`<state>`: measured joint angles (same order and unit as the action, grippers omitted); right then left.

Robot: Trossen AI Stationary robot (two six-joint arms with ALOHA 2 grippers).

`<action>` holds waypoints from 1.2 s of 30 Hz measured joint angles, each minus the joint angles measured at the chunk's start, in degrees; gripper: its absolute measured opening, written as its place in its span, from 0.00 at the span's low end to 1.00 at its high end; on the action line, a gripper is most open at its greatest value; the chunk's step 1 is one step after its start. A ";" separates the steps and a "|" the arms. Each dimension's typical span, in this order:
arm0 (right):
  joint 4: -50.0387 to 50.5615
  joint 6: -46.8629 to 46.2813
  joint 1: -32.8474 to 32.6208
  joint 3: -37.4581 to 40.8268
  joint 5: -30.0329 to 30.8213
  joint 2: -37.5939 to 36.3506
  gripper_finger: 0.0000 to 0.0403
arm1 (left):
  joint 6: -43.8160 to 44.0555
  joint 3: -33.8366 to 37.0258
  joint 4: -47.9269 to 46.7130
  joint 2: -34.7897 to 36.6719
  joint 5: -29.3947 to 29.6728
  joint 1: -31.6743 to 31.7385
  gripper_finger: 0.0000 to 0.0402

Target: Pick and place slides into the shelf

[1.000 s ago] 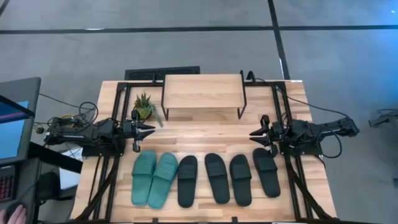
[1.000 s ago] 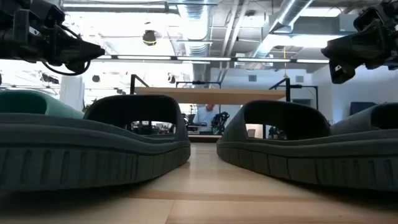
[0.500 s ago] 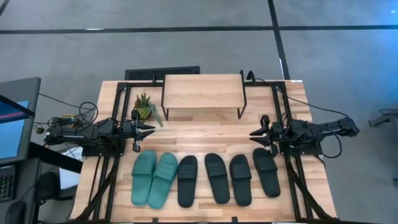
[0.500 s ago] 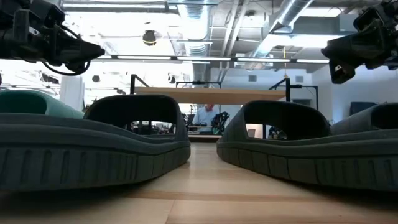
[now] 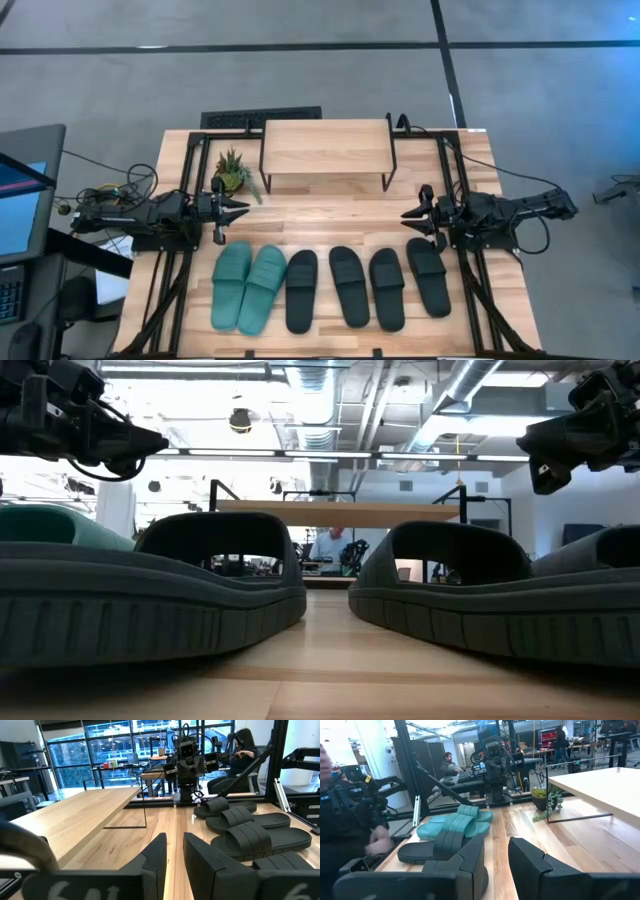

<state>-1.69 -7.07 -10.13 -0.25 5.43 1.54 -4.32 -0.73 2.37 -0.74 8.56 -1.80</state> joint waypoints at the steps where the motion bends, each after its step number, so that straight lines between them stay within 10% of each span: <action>1: 0.00 0.00 0.00 0.00 0.00 0.00 0.19 | 0.00 -0.01 0.00 0.01 0.01 0.00 0.14; 31: -1.03 0.70 0.02 0.01 0.14 0.00 0.19 | 2.42 0.02 4.18 0.00 0.12 0.00 0.14; 36: -8.45 -11.78 0.06 0.02 0.43 -0.02 0.19 | 11.29 0.02 6.71 -0.01 0.05 0.00 0.14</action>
<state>-10.14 -18.85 -10.07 -0.23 5.86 1.52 6.97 -0.71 9.09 -0.75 8.61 -1.80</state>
